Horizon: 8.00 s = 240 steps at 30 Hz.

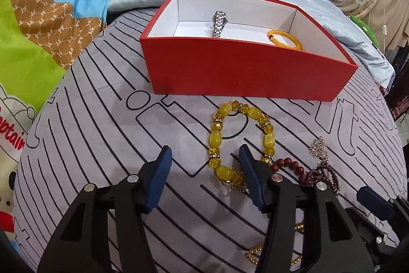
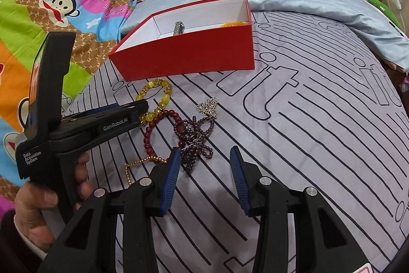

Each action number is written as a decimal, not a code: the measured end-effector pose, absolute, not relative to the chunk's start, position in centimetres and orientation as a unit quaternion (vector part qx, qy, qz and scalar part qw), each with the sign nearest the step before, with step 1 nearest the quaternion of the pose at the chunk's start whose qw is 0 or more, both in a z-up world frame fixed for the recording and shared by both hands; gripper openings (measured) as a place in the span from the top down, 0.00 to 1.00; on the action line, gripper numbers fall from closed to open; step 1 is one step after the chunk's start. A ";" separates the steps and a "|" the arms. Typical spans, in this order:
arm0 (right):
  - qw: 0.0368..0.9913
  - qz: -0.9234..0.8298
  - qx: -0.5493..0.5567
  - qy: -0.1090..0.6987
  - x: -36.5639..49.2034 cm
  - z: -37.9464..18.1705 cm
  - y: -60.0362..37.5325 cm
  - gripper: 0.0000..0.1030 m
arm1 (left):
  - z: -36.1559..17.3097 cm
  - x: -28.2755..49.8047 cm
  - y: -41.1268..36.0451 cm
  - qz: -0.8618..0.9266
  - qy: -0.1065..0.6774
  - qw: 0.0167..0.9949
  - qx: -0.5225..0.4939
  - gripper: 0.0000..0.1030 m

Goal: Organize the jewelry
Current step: 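Grasp the yellow bead bracelet with the left tool while the right tool grasps the dark red bracelet, then lift the yellow bracelet with the left tool while the right tool lifts the dark bead bracelet, then carry the yellow bracelet and dark bracelet over the red box with both tools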

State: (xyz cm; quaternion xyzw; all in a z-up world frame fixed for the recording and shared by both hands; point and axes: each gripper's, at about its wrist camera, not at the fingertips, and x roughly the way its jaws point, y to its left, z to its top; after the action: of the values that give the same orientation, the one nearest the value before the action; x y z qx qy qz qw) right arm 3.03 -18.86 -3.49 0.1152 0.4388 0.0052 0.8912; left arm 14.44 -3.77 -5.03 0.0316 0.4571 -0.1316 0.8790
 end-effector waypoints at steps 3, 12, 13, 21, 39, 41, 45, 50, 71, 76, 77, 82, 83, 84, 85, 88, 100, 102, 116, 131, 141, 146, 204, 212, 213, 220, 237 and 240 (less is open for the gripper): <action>0.890 0.010 0.116 0.441 3.6 -3.8 -18.6 0.68 | -5.0 14.6 -4.0 -0.133 0.454 0.881 0.034 0.59; 0.885 0.016 0.115 0.451 5.2 -4.9 -18.1 0.71 | -5.0 15.0 -3.7 -0.151 0.448 0.880 0.032 0.92; 0.885 0.016 0.114 0.451 5.2 -5.0 -18.1 0.72 | -5.0 15.0 -3.7 -0.153 0.448 0.880 0.033 0.92; 0.884 0.014 0.119 0.452 5.3 -5.2 -18.5 0.90 | -4.2 14.1 -3.1 -0.167 0.449 0.878 0.015 0.92; 0.907 0.004 0.133 0.400 2.6 -0.8 -20.4 0.91 | 1.8 10.1 -1.3 -0.191 0.408 0.892 -0.012 0.92; 0.908 0.007 0.140 0.395 2.3 -0.3 -20.7 0.91 | 2.5 9.8 -1.1 -0.195 0.404 0.893 -0.014 0.92; 0.909 0.020 0.158 0.385 1.8 0.5 -21.2 0.91 | 3.8 9.2 -1.1 -0.200 0.393 0.898 -0.013 0.92; 0.897 0.022 0.156 0.412 2.0 -0.8 -21.4 0.90 | 4.1 8.9 -1.2 -0.203 0.392 0.897 -0.014 0.92; 0.889 0.017 0.148 0.432 0.3 -2.2 -21.8 0.76 | 2.0 8.4 -1.7 -0.202 0.419 0.885 -0.011 0.92; 0.891 0.016 0.129 0.434 1.8 -2.3 -21.2 0.83 | 1.8 8.7 -1.6 -0.200 0.420 0.885 -0.011 0.92; 0.891 0.018 0.125 0.436 2.1 -2.4 -21.0 0.89 | 1.8 8.7 -1.5 -0.200 0.421 0.885 -0.011 0.92; 0.887 0.010 0.106 0.449 3.1 -3.6 -20.4 0.92 | 1.4 8.9 -1.5 -0.200 0.424 0.883 -0.011 0.92; 0.886 0.009 0.106 0.451 3.2 -3.8 -20.5 0.92 | 1.4 8.9 -1.6 -0.200 0.424 0.883 -0.010 0.92; 0.885 0.008 0.108 0.454 3.3 -4.1 -20.6 0.92 | 1.3 8.9 -1.6 -0.200 0.425 0.883 -0.010 0.92; 0.883 0.006 0.109 0.456 3.4 -4.3 -20.7 0.93 | 1.2 9.0 -1.6 -0.201 0.426 0.882 -0.010 0.92; 0.881 0.007 0.108 0.461 3.1 -4.5 -20.8 0.98 | 1.1 9.1 -1.6 -0.201 0.427 0.882 -0.011 0.92; 0.876 0.014 0.123 0.467 0.8 -4.5 -21.4 0.95 | 0.8 8.8 -2.0 -0.204 0.431 0.879 -0.010 0.91; 0.874 0.015 0.121 0.470 0.6 -4.6 -21.4 0.95 | 0.8 8.7 -2.1 -0.205 0.431 0.879 -0.009 0.91; 0.860 0.031 0.149 0.488 -0.7 -4.7 -21.6 0.86 | 0.6 8.9 -1.9 -0.201 0.433 0.879 -0.012 0.91; 0.851 0.035 0.164 0.498 -2.4 -4.0 -21.4 0.83 | 0.8 8.4 -1.8 -0.202 0.434 0.878 -0.015 0.91; 0.839 0.034 0.228 0.493 -2.9 -4.8 -21.8 0.82 | 0.5 7.9 -1.7 -0.201 0.439 0.876 -0.012 0.91; 0.833 0.051 0.231 0.500 -3.2 -4.7 -20.8 0.76 | 0.5 8.1 -1.7 -0.201 0.440 0.875 -0.015 0.91; 0.892 0.073 0.185 0.405 7.5 -1.7 -22.6 0.97 | 0.4 9.3 -2.5 -0.207 0.440 0.874 -0.010 0.91; 0.915 0.084 0.159 0.362 7.8 3.1 -22.2 0.97 | 1.2 9.6 -2.7 -0.211 0.430 0.878 -0.009 0.91; 0.916 0.086 0.161 0.357 8.0 3.7 -22.4 0.97 | 1.4 9.7 -2.7 -0.212 0.429 0.878 -0.009 0.91; 0.927 0.084 0.156 0.331 7.3 6.4 -22.8 0.97 | 2.7 9.5 -2.5 -0.216 0.417 0.883 -0.008 0.91; 0.942 0.092 0.122 0.300 9.2 11.2 -22.3 0.97 | 10.4 13.6 -2.7 -0.235 0.350 0.907 0.004 0.92; 0.939 0.094 0.125 0.305 10.9 10.9 -22.4 0.97 | 11.1 15.4 -3.2 -0.231 0.343 0.910 0.008 0.92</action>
State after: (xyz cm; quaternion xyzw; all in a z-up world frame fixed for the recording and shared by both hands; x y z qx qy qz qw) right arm 10.92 -22.38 10.86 0.1245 0.3053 0.0941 0.9394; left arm 15.41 -3.17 11.10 0.0083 0.3433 -0.2315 0.9102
